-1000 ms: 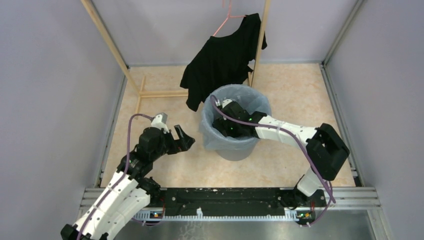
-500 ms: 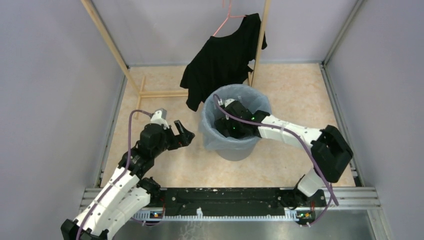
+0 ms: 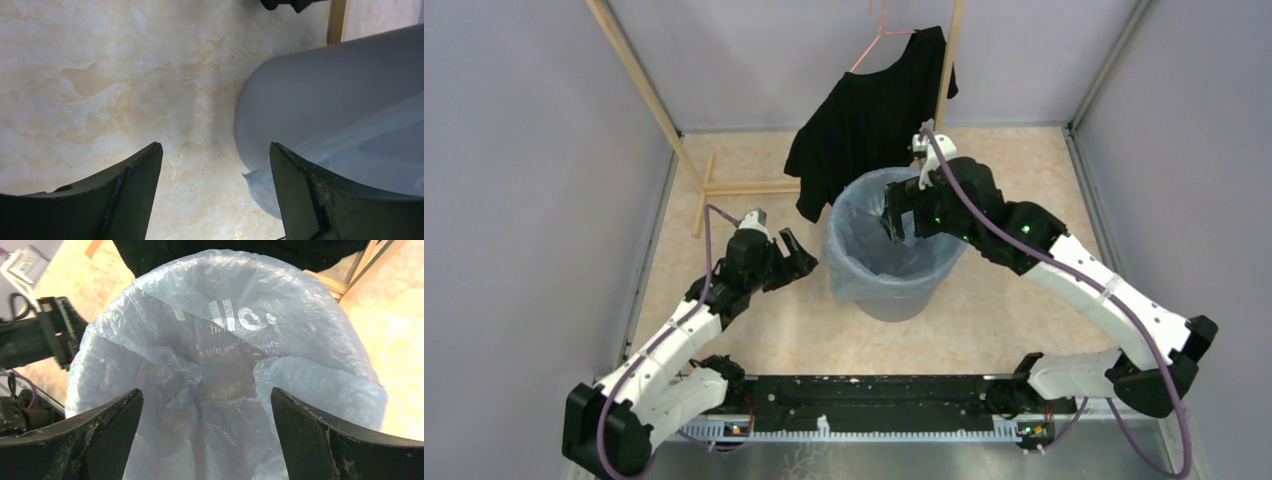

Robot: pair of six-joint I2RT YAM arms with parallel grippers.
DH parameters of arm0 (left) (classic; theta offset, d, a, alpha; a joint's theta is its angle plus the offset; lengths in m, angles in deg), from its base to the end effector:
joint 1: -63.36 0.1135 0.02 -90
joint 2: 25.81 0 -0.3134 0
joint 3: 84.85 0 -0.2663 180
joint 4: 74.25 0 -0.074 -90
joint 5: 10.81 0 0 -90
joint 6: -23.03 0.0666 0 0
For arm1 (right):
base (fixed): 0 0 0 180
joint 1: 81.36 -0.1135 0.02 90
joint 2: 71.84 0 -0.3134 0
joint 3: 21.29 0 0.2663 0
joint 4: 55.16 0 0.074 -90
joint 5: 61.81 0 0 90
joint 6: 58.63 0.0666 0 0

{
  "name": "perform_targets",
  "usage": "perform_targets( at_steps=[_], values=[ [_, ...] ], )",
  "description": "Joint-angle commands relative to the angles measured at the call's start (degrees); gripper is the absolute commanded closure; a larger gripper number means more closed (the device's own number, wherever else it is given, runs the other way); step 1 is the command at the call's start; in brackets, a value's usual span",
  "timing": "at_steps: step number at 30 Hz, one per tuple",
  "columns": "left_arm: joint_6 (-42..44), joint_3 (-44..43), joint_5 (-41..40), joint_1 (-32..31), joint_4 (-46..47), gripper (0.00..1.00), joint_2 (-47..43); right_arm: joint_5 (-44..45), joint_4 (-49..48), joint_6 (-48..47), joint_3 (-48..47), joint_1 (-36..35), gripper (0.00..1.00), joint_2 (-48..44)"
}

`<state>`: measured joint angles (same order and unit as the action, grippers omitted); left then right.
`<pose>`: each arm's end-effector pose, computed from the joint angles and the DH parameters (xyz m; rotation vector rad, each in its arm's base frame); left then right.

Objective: Put the trash bags into the trash bin

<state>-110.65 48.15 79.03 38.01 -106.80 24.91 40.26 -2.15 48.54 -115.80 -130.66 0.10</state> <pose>0.1814 -0.0858 0.2556 -0.3656 2.2560 -0.6534 0.1988 0.2098 0.4432 -0.4638 2.0743 0.4778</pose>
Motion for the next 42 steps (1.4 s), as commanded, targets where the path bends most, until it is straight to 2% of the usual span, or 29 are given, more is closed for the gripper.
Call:
perform_targets(
  at_steps=[1, 7, 14, 25, 29, 32, 35, 40, 42],
  values=[
    [-3.92, -2.54, 4.67, 1.49, 10.27, 0.17, 5.54, 1.38, 0.82, 0.26, -1.84, -0.36, 0.01, -6.07],
    [-3.75, -8.36, 14.84, 1.22, 17.3, 0.31, 19.91, 1.29, -1.01, -0.55, 2.19, -0.36, 0.01, -15.04],
    [-8.93, -10.08, 17.25, -3.12, 30.66, 0.31, 32.46, 2.55, 0.16, -1.45, 4.2, -0.34, 0.01, -20.95],
    [-14.92, -15.84, 13.04, -23.65, 42.65, 0.32, 46.07, 4.2, 1.69, -2.58, 4.51, -0.36, 0.01, -25.47],
    [-15.16, -19.17, 13.73, -28.21, 44.14, 0.32, 50.72, 5.21, 3.04, -2.88, 3.41, -0.34, 0.01, -27.27],
    [-13.08, -17.96, 11.04, -27.89, 41.95, 0.27, 47.57, 6.54, 4.51, -2.99, 2.03, -0.36, 0.01, -28.58],
    [-8.21, -16.16, 5.81, -25.1, 33.88, 0.2, 38.86, 7.44, 5.16, -3.06, 1.44, -0.36, 0.01, -30.22],
    [1.7, -17.47, -11.95, -21.22, 11.95, 0.05, 17.39, 9.85, 5.43, -3.76, 0.36, -0.36, 0.01, -31.57],
    [7.04, -18.13, -15.67, -21.16, 9.22, 0.01, 8.58, 10.95, 5.14, -4.42, -0.27, -0.36, 0.01, -31.92]
  ],
)
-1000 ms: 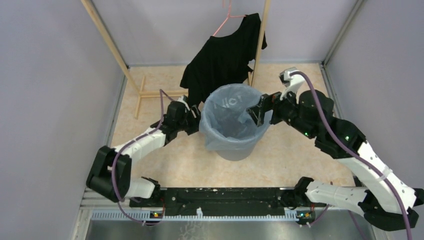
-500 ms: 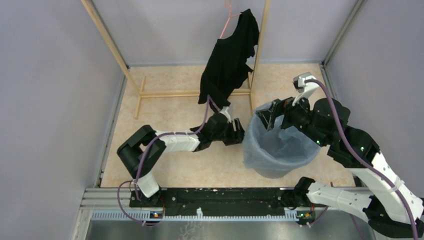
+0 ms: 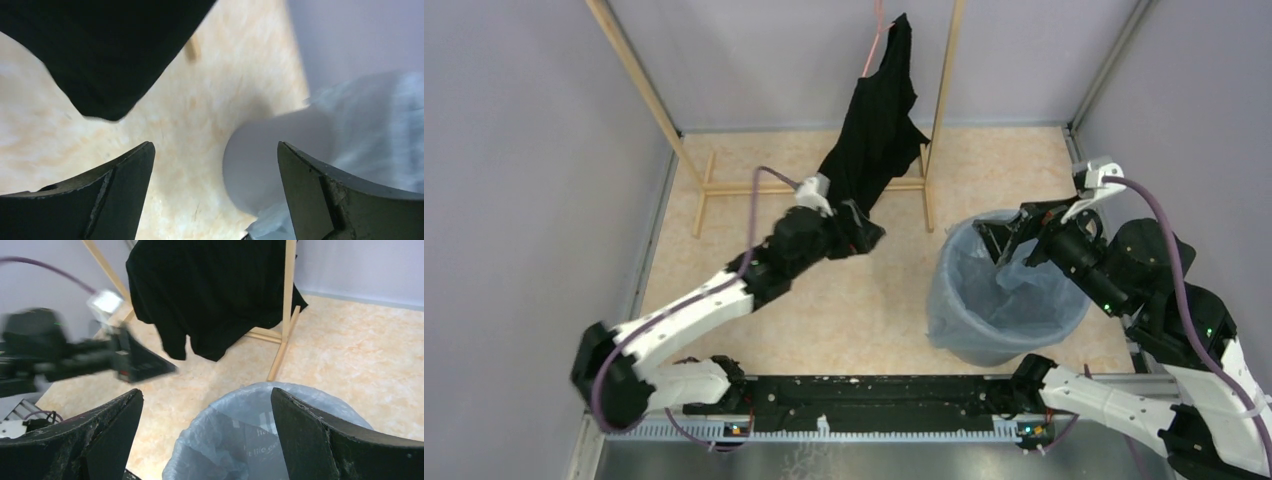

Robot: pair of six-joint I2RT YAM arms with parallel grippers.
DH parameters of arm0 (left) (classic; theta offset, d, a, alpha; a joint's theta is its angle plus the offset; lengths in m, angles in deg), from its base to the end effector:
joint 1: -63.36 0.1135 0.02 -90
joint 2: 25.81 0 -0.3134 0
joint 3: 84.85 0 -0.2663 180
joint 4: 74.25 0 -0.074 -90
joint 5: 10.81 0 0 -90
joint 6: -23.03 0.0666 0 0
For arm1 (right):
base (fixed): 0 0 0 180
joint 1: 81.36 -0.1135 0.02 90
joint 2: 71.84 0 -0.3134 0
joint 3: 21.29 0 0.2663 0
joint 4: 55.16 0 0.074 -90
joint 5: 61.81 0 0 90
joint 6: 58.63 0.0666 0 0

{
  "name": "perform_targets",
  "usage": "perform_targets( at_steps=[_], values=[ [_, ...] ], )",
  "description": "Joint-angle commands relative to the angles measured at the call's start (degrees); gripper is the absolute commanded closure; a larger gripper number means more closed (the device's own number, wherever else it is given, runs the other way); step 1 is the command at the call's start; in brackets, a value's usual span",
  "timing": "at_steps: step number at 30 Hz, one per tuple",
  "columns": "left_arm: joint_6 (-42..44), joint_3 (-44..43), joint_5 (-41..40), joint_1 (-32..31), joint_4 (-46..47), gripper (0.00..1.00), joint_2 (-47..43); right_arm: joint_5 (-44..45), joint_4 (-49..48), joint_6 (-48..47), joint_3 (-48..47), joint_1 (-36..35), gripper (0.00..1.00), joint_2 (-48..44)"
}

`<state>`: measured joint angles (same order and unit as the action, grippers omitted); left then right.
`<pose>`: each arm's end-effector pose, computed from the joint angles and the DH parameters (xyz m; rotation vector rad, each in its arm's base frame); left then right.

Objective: Put the trash bags into the trash bin

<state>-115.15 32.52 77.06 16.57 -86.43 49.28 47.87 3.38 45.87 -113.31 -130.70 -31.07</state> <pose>0.2258 -0.2367 0.3003 -0.0518 2.1522 -0.9908 0.0724 0.0498 0.5085 -0.2613 1.7001 0.5410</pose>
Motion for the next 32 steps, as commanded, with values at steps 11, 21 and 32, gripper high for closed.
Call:
perform_targets(
  at_steps=[11, 21, 32],
  values=[
    [30.9, -20.99, -5.51, 0.25, -22.38, 0.01, -35.62, 2.18, -5.25, -4.97, -6.1, -0.32, 0.01, -1.34],
    [37.58, -31.75, -4.91, 0.21, -22.58, 0.01, -33.79, 2.41, -7.94, -4.07, -6.54, -0.31, 0.01, -2.03],
    [36.76, -29.55, -5.19, 0.29, -22.95, 0.01, -34.75, 1.37, -11.56, -4.05, -2.98, -0.27, 0.01, -4.45]
  ],
)
